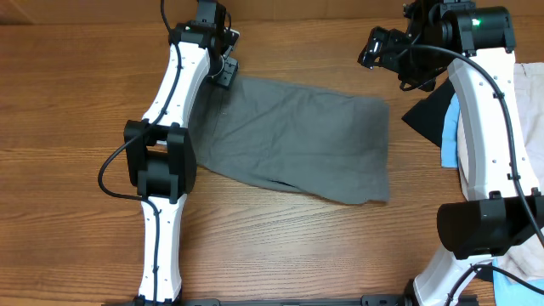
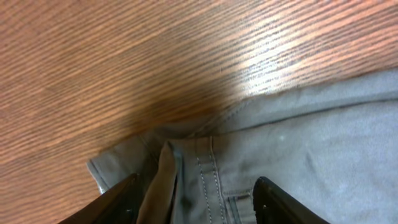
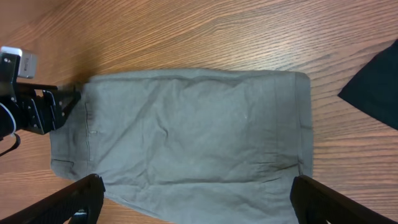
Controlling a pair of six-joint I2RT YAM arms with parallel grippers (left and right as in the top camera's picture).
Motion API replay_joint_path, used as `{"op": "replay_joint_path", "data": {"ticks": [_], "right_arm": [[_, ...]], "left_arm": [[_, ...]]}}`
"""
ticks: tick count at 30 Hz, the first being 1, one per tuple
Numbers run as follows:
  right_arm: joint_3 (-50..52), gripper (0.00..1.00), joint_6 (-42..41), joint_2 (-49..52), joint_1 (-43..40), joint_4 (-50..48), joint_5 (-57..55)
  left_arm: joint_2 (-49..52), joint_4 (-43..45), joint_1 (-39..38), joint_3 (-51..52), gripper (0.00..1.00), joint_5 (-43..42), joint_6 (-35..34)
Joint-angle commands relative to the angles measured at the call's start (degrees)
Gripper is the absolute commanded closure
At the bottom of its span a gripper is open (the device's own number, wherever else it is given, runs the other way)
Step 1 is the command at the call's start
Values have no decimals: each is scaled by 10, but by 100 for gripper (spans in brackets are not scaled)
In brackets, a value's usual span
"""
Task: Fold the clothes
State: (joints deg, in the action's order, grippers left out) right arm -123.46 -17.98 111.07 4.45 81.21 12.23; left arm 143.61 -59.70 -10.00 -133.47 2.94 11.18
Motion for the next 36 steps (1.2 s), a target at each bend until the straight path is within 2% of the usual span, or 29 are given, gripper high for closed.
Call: {"op": "replay_joint_path", "data": {"ticks": [1, 3, 6, 13, 21, 24, 27, 29, 34, 35, 36], "right_arm": [[-3, 0, 4, -3, -2, -1, 3], [-3, 0, 4, -3, -2, -1, 3], [-3, 0, 4, -3, -2, -1, 3], [-3, 0, 4, -3, -2, -1, 3], [-3, 0, 4, -3, -2, -1, 3], [-3, 0, 4, -3, -2, -1, 3], [-3, 0, 4, -3, -2, -1, 3], [-3, 0, 4, -3, -2, -1, 3], [-3, 0, 4, -3, -2, -1, 3], [-3, 0, 4, -3, -2, -1, 3], [-3, 0, 4, -3, -2, -1, 3]], "left_arm": [[-13, 4, 0, -1, 43, 5, 19], [-12, 2, 0, -1, 44, 5, 19], [-12, 2, 5, -1, 38, 5, 19], [-12, 1, 18, 7, 34, 5, 19], [-12, 43, 32, 56, 36, -9, 19], [-12, 42, 33, 57, 43, -30, 16], [-12, 40, 32, 57, 65, -30, 14], [-12, 33, 32, 57, 74, -30, 14], [-12, 19, 32, 54, 82, -30, 14], [-12, 18, 32, 54, 85, -29, 12], [-13, 18, 32, 54, 93, -29, 9]]}}
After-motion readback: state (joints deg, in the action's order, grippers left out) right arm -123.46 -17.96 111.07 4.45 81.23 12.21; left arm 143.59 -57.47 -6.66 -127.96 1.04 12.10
